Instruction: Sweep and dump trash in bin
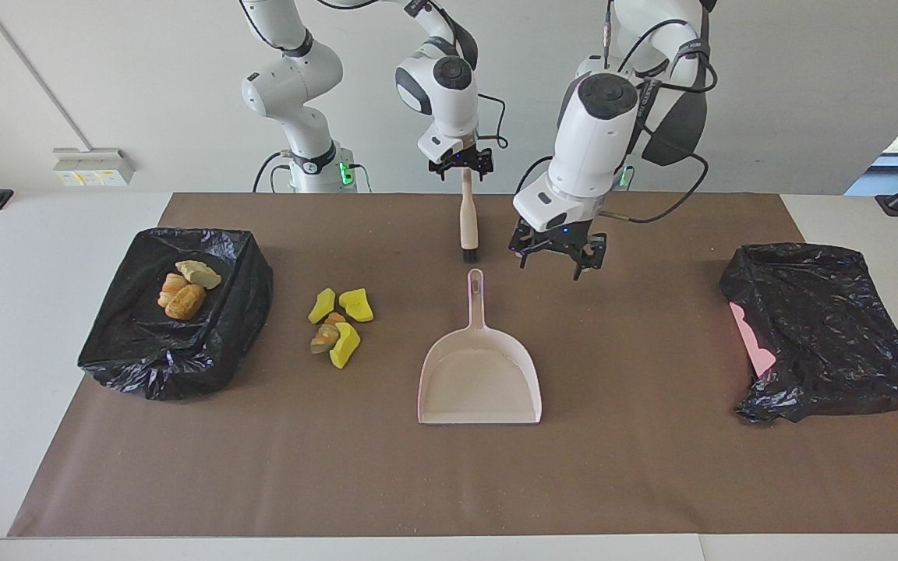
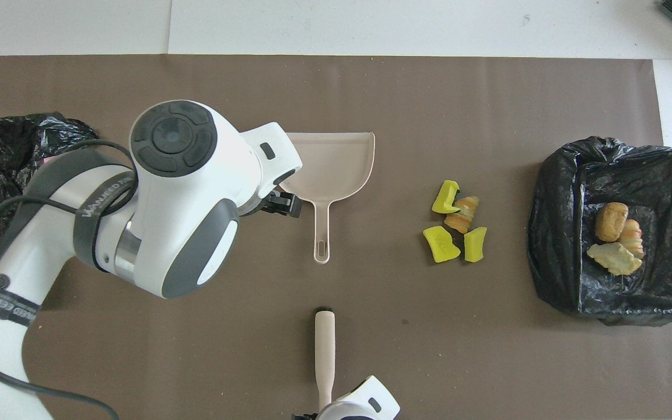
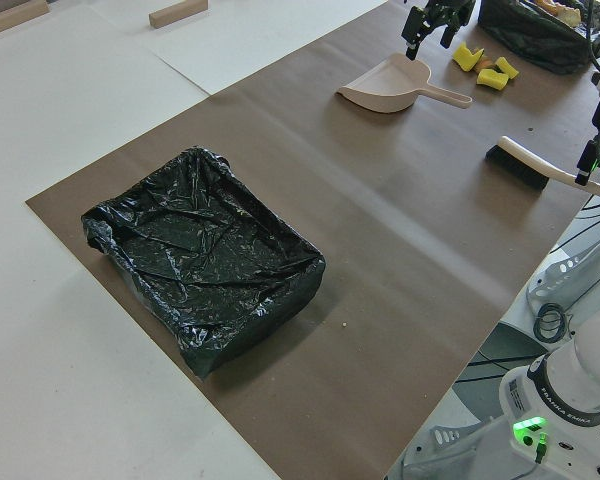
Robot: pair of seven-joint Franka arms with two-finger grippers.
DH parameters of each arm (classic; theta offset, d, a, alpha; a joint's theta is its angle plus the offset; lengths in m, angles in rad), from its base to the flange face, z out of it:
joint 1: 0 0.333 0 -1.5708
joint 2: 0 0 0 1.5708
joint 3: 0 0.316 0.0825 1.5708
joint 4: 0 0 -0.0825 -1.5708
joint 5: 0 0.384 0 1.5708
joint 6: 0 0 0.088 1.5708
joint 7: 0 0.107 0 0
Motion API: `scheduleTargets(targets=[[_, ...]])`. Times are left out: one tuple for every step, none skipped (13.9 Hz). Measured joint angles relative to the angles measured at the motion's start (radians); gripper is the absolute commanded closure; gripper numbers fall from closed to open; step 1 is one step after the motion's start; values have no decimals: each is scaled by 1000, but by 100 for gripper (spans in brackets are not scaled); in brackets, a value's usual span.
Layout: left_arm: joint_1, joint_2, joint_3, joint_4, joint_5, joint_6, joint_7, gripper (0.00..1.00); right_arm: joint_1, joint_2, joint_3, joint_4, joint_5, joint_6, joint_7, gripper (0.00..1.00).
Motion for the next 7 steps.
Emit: scheduleTargets(targets=[[-25, 31, 0, -1, 0, 33, -32, 0, 0, 5, -2, -1, 0, 4, 0, 0], [-48, 58, -1, -3, 0, 58, -64, 0, 0, 6, -3, -1, 0, 12, 0, 0], [-65, 78, -1, -7, 0, 89, -99, 0, 0, 10, -3, -2, 0, 25, 0, 0], [-78, 92, 0, -18, 0, 124, -132, 0, 5, 19, -3, -3, 0, 43, 0, 4], [-84, 99, -1, -34, 0, 150, -155, 0, 12, 30, -3, -3, 0, 56, 0, 7], [-87, 101, -1, -53, 0, 176, -178, 0, 21, 40, -3, -2, 0, 63, 0, 12], [-88, 101, 0, -69, 0, 203, -202, 0, 26, 47, -3, -1, 0, 70, 0, 26]])
